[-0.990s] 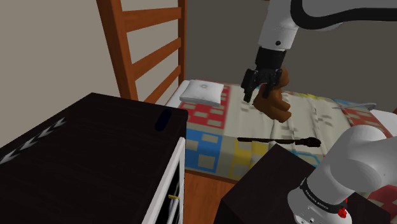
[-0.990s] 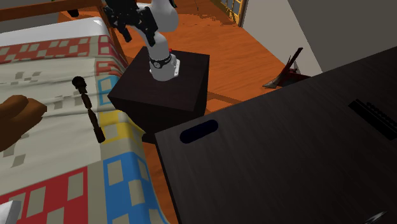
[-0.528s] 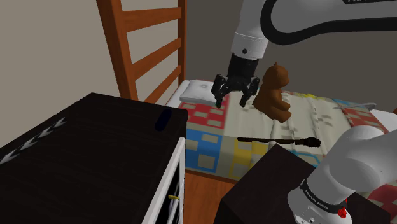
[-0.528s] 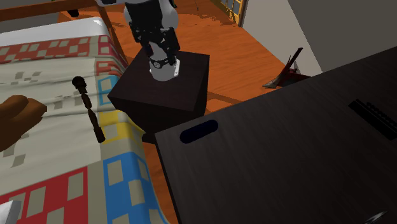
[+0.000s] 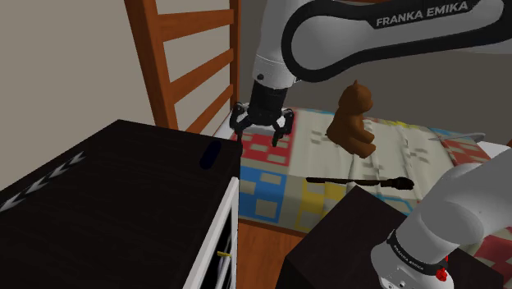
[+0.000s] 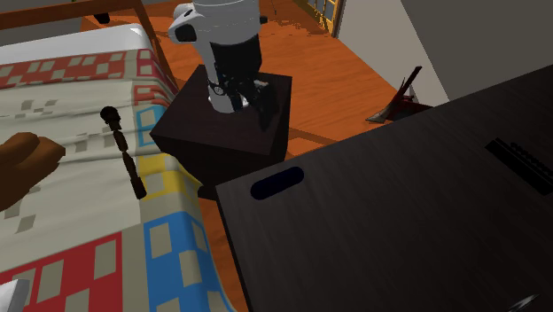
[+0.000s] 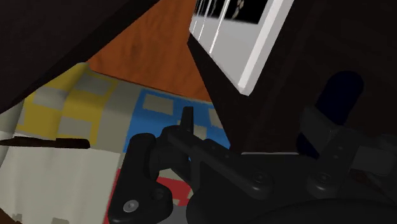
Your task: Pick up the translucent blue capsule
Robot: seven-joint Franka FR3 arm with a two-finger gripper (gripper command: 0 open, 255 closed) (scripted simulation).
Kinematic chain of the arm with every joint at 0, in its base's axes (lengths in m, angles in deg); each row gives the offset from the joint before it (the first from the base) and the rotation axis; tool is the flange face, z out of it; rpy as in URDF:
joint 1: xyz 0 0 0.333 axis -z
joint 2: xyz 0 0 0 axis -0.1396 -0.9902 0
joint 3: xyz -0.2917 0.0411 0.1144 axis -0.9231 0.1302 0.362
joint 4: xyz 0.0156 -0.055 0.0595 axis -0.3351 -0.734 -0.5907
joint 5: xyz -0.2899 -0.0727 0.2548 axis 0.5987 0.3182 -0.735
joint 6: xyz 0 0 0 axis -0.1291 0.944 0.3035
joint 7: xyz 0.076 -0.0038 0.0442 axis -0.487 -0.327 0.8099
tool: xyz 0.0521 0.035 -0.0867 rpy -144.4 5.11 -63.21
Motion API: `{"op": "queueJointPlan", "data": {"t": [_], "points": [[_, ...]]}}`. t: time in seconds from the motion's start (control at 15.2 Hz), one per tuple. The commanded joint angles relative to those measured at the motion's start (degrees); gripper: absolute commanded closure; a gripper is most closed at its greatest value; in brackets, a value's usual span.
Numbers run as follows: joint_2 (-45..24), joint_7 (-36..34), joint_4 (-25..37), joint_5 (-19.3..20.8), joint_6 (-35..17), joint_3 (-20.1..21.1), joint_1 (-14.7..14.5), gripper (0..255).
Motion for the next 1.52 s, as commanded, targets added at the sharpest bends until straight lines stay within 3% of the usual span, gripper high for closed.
{"op": "queueJointPlan", "data": {"t": [0.0,0.33,0.53,1.19,1.25,1.45], "points": [[-4.24,-6.03,2.78,2.06,-2.54,3.13,1.41,0],[-16.97,-22.26,11.63,12.27,-6.77,9.87,4.3,0],[-25.56,-32.57,18.02,20.81,-7.37,11.75,3.73,0],[-27.5,-33.93,13.93,22.72,-12.82,11.16,2.96,0],[-27.48,-33.93,13.91,22.71,-12.83,11.16,2.97,255],[-27.46,-33.91,13.87,22.69,-12.86,11.16,2.98,255]]}}
